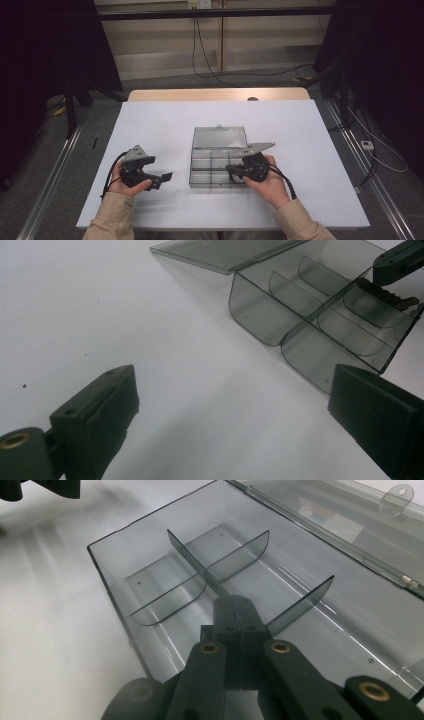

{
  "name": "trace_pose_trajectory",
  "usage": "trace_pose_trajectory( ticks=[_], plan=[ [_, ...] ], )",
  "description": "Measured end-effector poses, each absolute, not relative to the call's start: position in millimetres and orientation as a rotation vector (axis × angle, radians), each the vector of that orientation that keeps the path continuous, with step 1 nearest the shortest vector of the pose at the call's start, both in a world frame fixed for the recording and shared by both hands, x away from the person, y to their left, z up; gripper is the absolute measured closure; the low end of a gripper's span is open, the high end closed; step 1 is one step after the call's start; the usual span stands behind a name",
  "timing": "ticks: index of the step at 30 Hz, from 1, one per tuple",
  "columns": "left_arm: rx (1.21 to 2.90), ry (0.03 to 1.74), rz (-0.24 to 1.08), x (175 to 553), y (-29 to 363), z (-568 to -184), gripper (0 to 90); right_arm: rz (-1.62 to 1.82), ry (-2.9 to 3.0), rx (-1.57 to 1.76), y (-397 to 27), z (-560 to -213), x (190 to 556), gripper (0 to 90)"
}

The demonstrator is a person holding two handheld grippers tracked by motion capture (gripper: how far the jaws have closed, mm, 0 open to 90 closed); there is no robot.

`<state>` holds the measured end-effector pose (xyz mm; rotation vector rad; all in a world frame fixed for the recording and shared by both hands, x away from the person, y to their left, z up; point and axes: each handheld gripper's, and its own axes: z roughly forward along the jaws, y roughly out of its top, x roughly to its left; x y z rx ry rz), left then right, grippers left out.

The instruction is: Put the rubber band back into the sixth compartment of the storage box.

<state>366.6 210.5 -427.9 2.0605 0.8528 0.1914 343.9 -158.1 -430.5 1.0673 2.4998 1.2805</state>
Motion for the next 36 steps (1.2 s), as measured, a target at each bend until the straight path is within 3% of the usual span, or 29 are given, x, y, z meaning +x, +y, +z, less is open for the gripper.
trace_pose_trajectory(
  ticks=[36],
  plan=[
    [2.073, 0.855, 0.189, 366.7, 209.4, -428.4, 6.0, 1.189, 2.518, 1.120, -168.4, -443.4, 344.2, 90.0]
  ],
)
